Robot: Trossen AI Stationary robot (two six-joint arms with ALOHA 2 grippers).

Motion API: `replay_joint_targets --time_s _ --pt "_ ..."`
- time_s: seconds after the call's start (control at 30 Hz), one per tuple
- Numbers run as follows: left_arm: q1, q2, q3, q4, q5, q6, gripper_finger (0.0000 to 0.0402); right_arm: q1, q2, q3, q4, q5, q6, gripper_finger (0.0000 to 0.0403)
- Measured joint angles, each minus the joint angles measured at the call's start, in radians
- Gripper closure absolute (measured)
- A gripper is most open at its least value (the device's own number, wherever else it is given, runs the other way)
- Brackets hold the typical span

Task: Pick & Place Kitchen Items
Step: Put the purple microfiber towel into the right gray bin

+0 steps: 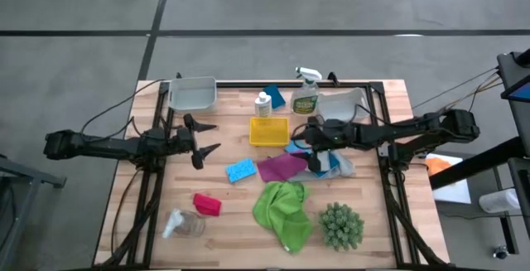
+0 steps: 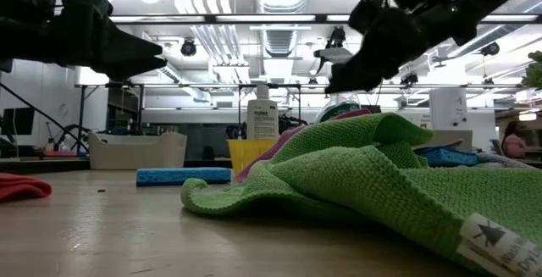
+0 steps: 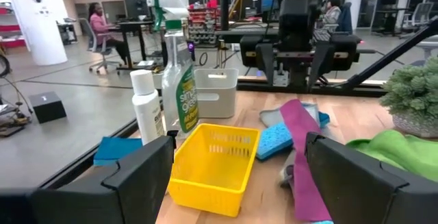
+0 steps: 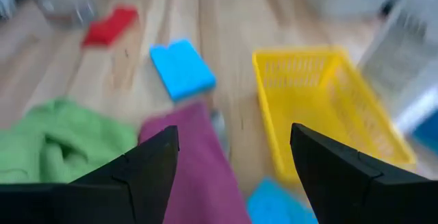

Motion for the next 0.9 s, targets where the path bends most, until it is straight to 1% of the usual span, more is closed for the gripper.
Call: replay_joint_targets --time_s 0.13,0.27,0.33,0.47,0.67,0.9 --pt "0.0 0.0 0.0 -0.004 0.001 0.0 0.0071 0.001 0.007 0.061 -0.174 -0.001 0.031 0.0126" --pt "0.0 0.0 0.0 -0.006 0.001 0.004 0.0071 0.002 0.012 0.114 -0.3 -0.017 0.057 0.0126" --pt "0.0 0.0 0.0 -0.006 0.001 0.004 0.0071 0.002 0.012 0.128 -0.334 -0.032 0.067 0.0126" --pt "0.0 0.0 0.0 -0.007 0.003 0.008 0.0071 0.003 0.012 0.13 -0.355 -0.062 0.097 0.0126" --pt "0.0 0.0 0.0 -0.007 0.003 0.01 0.0071 0.003 0.015 0.125 -0.353 -0.065 0.12 0.0126" --pt "0.0 0.0 0.0 -0.006 0.003 0.01 0.0071 0.003 0.106 0.142 -0.353 -0.07 0.119 0.0126"
